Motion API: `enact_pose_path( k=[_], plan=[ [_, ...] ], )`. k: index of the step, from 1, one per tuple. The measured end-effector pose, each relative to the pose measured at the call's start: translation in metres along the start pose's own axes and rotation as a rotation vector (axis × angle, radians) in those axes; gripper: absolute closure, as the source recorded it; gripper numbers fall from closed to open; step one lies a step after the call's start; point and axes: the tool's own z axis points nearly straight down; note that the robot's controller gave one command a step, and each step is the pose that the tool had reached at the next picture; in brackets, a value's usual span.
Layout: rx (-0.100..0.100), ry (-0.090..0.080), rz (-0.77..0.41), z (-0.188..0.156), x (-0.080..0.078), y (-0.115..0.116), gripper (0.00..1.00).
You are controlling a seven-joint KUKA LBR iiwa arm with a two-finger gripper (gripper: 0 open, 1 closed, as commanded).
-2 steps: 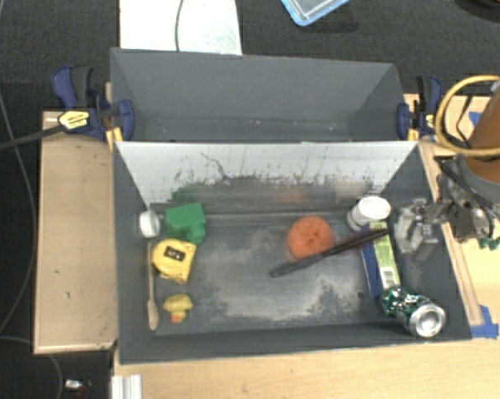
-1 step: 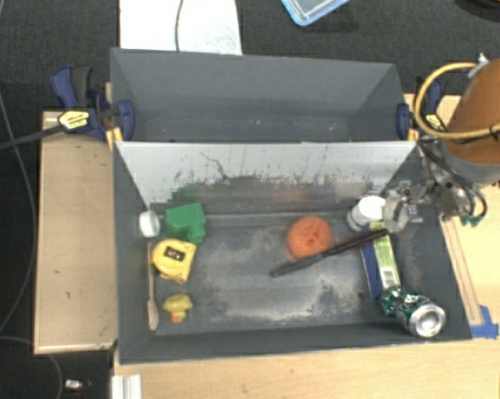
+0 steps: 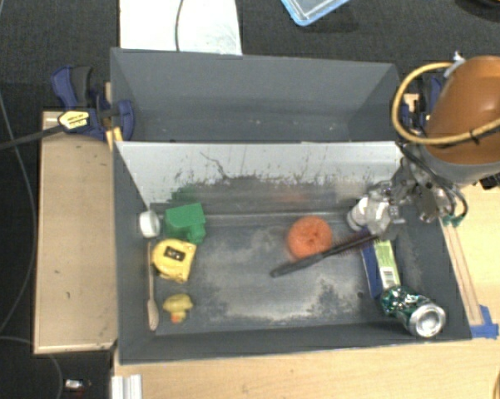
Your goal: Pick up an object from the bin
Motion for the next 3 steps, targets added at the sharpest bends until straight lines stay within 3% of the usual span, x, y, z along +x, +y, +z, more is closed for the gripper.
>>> enact_pose_path(
  k=[1,2,3],
  plan=[
    [0.002,-0.007,0.095,0.025,-0.016,-0.003,1.00],
    [0.002,-0.009,0.013,0.056,-0.015,0.026,1.00],
    [0.002,-0.019,0.113,0.105,-0.009,0.029,1.00]
  ],
)
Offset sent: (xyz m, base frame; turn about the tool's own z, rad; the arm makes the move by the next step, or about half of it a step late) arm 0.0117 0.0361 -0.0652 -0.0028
